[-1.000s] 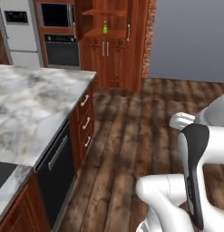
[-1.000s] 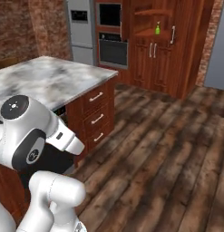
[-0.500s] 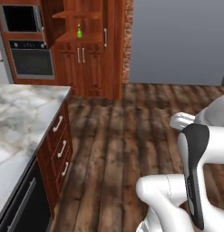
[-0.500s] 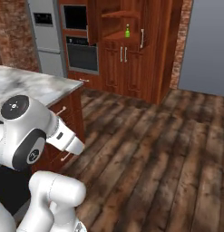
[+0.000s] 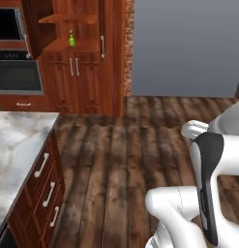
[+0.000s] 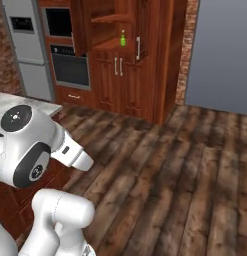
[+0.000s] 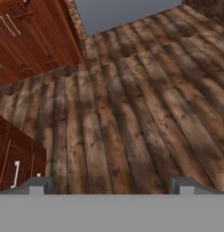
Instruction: Move the cutting board and knife to the sink. Then move spray from the cabinet to the counter.
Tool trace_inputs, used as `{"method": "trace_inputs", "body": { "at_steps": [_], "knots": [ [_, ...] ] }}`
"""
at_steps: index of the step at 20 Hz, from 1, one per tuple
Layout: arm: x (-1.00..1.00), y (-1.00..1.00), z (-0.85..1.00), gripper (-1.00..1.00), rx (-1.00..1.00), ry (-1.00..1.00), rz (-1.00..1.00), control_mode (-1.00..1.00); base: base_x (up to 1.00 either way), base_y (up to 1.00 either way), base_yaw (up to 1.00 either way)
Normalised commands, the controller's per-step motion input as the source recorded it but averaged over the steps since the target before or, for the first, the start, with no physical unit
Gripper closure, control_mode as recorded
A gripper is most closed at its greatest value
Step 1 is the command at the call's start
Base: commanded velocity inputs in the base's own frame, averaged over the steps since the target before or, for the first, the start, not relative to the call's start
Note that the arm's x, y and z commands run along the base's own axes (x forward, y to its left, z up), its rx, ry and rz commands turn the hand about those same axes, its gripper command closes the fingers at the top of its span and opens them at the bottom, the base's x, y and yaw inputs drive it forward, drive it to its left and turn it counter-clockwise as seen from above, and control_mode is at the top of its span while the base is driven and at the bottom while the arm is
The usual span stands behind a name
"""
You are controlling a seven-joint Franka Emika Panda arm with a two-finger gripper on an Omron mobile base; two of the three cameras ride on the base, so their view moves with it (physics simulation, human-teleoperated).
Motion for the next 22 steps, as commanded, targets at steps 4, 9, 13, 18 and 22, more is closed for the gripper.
{"method": "trace_inputs", "body": {
  "at_steps": [4, 9, 13, 18, 22],
  "knots": [
    [0.00, 0.00, 0.00, -1.00, 0.00, 0.00, 0.00, 1.00, 1.00, 0.15, -0.05],
    [0.00, 0.00, 0.00, -1.00, 0.00, 0.00, 0.00, 1.00, 1.00, 0.21, -0.04],
    [0.00, 0.00, 0.00, -1.00, 0.00, 0.00, 0.00, 1.00, 1.00, 0.31, -0.03],
    [0.00, 0.00, 0.00, -1.00, 0.00, 0.00, 0.00, 1.00, 1.00, 0.30, -0.03],
    [0.00, 0.00, 0.00, -1.00, 0.00, 0.00, 0.00, 1.00, 1.00, 0.23, -0.03]
  ]
}}
